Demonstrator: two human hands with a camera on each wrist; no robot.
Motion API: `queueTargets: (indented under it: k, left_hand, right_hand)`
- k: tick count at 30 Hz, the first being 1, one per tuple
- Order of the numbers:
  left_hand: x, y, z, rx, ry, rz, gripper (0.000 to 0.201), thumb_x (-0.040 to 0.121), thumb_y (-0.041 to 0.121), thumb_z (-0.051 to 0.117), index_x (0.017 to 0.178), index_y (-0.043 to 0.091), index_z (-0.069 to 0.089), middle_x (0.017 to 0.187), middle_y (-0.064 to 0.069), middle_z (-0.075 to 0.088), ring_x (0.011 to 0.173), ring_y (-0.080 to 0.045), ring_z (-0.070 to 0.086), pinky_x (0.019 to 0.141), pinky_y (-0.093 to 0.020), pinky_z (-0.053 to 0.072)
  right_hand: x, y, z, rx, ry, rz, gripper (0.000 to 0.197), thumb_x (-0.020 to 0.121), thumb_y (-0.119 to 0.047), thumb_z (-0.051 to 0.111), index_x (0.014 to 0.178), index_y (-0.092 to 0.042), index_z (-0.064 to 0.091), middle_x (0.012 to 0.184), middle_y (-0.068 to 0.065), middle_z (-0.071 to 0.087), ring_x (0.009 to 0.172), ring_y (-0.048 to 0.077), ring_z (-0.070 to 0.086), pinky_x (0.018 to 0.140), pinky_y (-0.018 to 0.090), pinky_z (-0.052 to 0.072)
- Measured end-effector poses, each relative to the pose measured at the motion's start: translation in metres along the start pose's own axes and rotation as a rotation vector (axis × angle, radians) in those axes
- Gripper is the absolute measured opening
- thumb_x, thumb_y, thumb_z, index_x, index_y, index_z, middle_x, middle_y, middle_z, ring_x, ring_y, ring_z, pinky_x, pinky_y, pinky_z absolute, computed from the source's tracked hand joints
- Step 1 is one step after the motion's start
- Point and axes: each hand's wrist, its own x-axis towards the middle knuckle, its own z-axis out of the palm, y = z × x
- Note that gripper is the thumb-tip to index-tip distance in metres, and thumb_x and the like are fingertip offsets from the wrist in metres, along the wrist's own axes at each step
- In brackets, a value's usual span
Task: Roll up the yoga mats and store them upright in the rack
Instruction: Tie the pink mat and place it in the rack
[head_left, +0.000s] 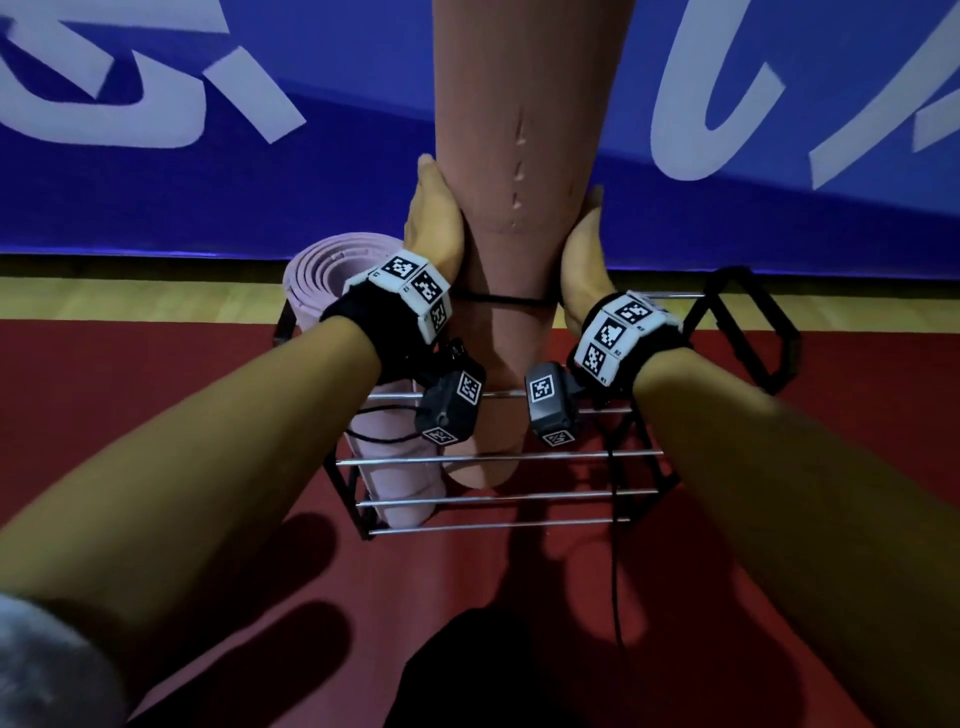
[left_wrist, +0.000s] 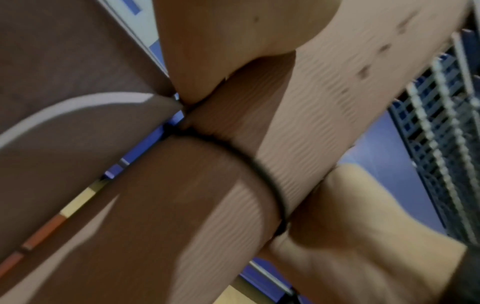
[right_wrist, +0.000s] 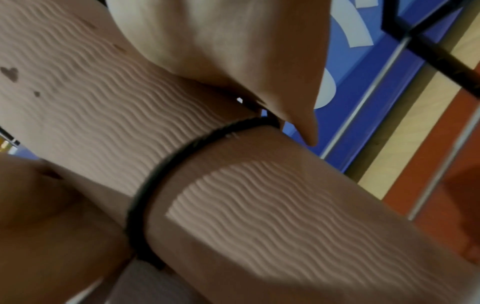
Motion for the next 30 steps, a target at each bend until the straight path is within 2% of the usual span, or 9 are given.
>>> queueTargets:
  k: [4, 8, 12, 18, 20, 24, 27, 29, 30]
  left_hand:
    - [0.004, -0.006, -0.001, -0.02, -0.012, 0.003, 0.1, 0.064, 0.083, 0.02, 0.144, 0.031, 0.049, 0.143, 0.003, 0.055, 0.136, -0.02, 0.045, 0.118, -0.047, 0.026]
    - [0.011, -0.01, 0.0, -0.036, -0.095, -0.006, 0.098, 0.061, 0.096, 0.024, 0.131, 0.038, 0.062, 0.129, 0.006, 0.066, 0.126, -0.019, 0.056, 0.113, -0.048, 0.034]
    - [0.037, -0.024, -0.004, 0.007, -0.134, -0.033, 0.104, 0.048, 0.11, 0.022, 0.132, 0.056, 0.053, 0.136, 0.016, 0.06, 0.133, -0.016, 0.049, 0.112, -0.053, 0.029]
    - [0.025, -0.02, -0.006, 0.039, -0.135, 0.048, 0.102, 0.053, 0.108, 0.019, 0.135, 0.056, 0.049, 0.139, 0.015, 0.057, 0.136, -0.018, 0.046, 0.113, -0.054, 0.027]
    - [0.023, -0.017, -0.004, 0.023, -0.135, 0.049, 0.102, 0.053, 0.108, 0.022, 0.135, 0.054, 0.05, 0.14, 0.015, 0.057, 0.136, -0.016, 0.047, 0.113, -0.053, 0.028]
    - [0.018, -0.016, -0.005, 0.024, -0.135, 0.066, 0.103, 0.055, 0.107, 0.026, 0.138, 0.051, 0.049, 0.142, 0.016, 0.055, 0.136, -0.012, 0.046, 0.112, -0.051, 0.03]
    - [-0.004, -0.016, -0.007, 0.035, -0.146, 0.118, 0.091, 0.062, 0.103, 0.025, 0.131, 0.052, 0.054, 0.137, 0.018, 0.058, 0.133, -0.012, 0.049, 0.113, -0.049, 0.029]
    - [-0.015, -0.015, -0.006, 0.049, -0.153, 0.131, 0.084, 0.067, 0.1, 0.02, 0.126, 0.053, 0.057, 0.133, 0.016, 0.061, 0.13, -0.016, 0.052, 0.112, -0.05, 0.029]
    - [-0.016, -0.016, -0.006, 0.056, -0.157, 0.127, 0.085, 0.067, 0.1, 0.018, 0.127, 0.053, 0.056, 0.133, 0.015, 0.061, 0.13, -0.017, 0.051, 0.113, -0.051, 0.029]
  right_hand:
    - [0.001, 0.023, -0.004, -0.024, -0.016, 0.11, 0.081, 0.096, -0.074, 0.017, 0.149, -0.021, 0.047, 0.152, 0.005, 0.048, 0.14, 0.025, 0.042, 0.121, 0.043, 0.026]
    - [0.003, 0.033, -0.01, -0.016, -0.039, 0.159, 0.077, 0.099, -0.069, 0.012, 0.153, -0.02, 0.039, 0.157, 0.005, 0.039, 0.145, 0.025, 0.036, 0.123, 0.041, 0.021]
    - [0.004, 0.033, -0.011, -0.037, -0.036, 0.164, 0.078, 0.099, -0.07, 0.011, 0.153, -0.021, 0.038, 0.157, 0.006, 0.04, 0.144, 0.026, 0.036, 0.12, 0.041, 0.023]
    - [0.002, 0.04, -0.012, -0.028, 0.035, 0.131, 0.083, 0.095, -0.075, 0.017, 0.15, -0.018, 0.044, 0.153, 0.006, 0.045, 0.142, 0.027, 0.04, 0.121, 0.045, 0.025]
    - [0.001, 0.037, -0.011, -0.041, 0.017, 0.157, 0.099, 0.081, -0.086, 0.016, 0.152, -0.021, 0.041, 0.156, 0.006, 0.043, 0.144, 0.028, 0.037, 0.122, 0.047, 0.023]
    - [-0.001, 0.038, -0.014, -0.024, 0.02, 0.166, 0.115, 0.065, -0.093, 0.016, 0.153, -0.023, 0.041, 0.156, 0.006, 0.043, 0.143, 0.028, 0.038, 0.122, 0.048, 0.023]
    - [0.004, 0.052, -0.018, -0.024, 0.027, 0.155, 0.13, 0.047, -0.101, 0.019, 0.15, -0.025, 0.045, 0.152, 0.004, 0.048, 0.14, 0.026, 0.043, 0.121, 0.048, 0.025]
    - [-0.003, 0.054, -0.02, -0.032, 0.009, 0.172, 0.128, 0.05, -0.099, 0.019, 0.15, -0.024, 0.045, 0.151, 0.005, 0.049, 0.139, 0.026, 0.044, 0.12, 0.048, 0.026]
    - [-0.009, 0.052, -0.02, -0.026, 0.006, 0.178, 0.122, 0.057, -0.098, 0.018, 0.151, -0.024, 0.044, 0.152, 0.006, 0.048, 0.14, 0.027, 0.043, 0.12, 0.049, 0.026]
